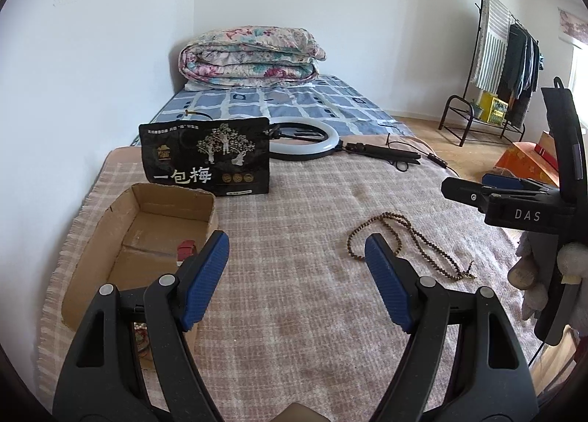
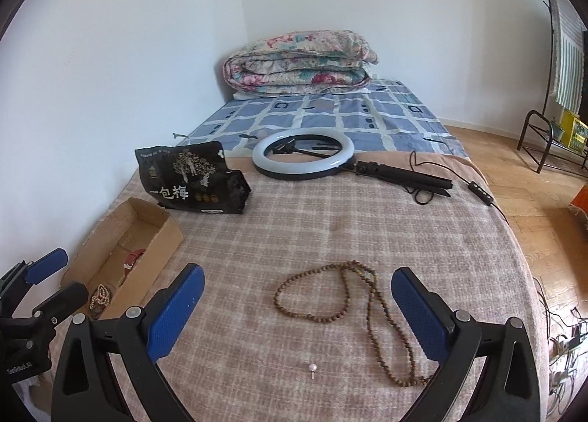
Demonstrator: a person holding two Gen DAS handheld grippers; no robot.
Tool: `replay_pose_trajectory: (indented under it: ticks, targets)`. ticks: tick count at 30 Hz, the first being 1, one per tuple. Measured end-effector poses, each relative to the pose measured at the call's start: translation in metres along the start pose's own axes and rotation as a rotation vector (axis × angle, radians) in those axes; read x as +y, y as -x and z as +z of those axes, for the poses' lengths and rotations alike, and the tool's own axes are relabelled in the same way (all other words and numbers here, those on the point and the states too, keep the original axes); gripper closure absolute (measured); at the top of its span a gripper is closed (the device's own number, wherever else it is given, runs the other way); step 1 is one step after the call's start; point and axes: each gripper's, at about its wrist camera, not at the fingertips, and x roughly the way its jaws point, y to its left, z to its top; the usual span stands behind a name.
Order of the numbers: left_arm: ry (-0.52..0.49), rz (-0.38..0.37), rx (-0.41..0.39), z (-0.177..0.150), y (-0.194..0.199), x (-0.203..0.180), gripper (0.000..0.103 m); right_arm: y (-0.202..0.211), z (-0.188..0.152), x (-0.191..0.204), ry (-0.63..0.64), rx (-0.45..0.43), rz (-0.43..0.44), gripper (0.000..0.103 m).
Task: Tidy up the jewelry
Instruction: 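Move both open tools back to the brown wooden bead mala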
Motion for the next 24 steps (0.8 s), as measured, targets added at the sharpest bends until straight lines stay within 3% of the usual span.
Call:
replay_pose_trajectory:
  ticks: [11,24]
  targets:
    - [-0.023,-0.083,0.045,-0.004,-0.024,-0.045,0.024,0.006,-0.023,-0.078,-0.077,0.045,-0.057,0.0]
    - [-0.098,-0.169,0.11,-0.029,-0.053,-0.095,0.024,-0.027,-0.045,-0.128,-0.171,0.153,0.012,0.004]
